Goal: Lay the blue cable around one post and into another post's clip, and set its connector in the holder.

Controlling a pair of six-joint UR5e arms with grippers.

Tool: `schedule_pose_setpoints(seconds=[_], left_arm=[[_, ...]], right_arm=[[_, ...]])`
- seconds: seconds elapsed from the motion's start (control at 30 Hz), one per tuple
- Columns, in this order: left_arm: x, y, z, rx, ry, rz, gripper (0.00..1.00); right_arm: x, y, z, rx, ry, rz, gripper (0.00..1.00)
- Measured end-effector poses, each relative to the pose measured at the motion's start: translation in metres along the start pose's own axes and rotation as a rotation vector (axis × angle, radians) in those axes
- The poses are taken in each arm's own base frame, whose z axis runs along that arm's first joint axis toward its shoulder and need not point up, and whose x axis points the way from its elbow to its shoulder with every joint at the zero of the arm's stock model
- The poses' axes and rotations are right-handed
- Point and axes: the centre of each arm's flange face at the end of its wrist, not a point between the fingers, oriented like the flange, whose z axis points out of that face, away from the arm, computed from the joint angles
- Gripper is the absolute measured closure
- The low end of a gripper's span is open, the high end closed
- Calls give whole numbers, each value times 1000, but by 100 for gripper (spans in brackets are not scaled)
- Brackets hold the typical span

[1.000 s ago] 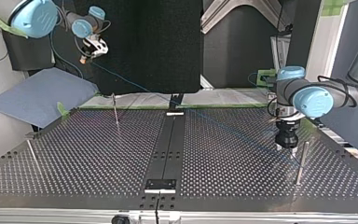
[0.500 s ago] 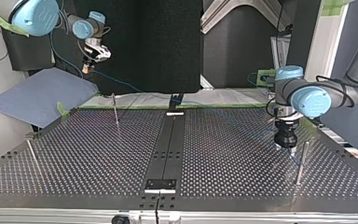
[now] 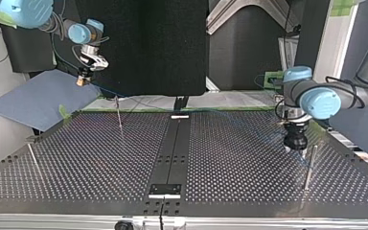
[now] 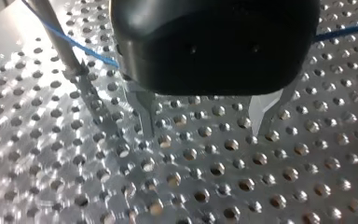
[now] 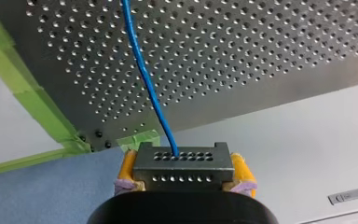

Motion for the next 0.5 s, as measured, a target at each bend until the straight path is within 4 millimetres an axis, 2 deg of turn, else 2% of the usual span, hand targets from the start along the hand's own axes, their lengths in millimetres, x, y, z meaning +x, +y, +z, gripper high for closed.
schedule_pose_setpoints(seconds=[0.5], left_arm=[[32, 31, -18, -14, -11, -132, 0]], right_arm=[[0, -3, 0, 7, 0, 27, 100]])
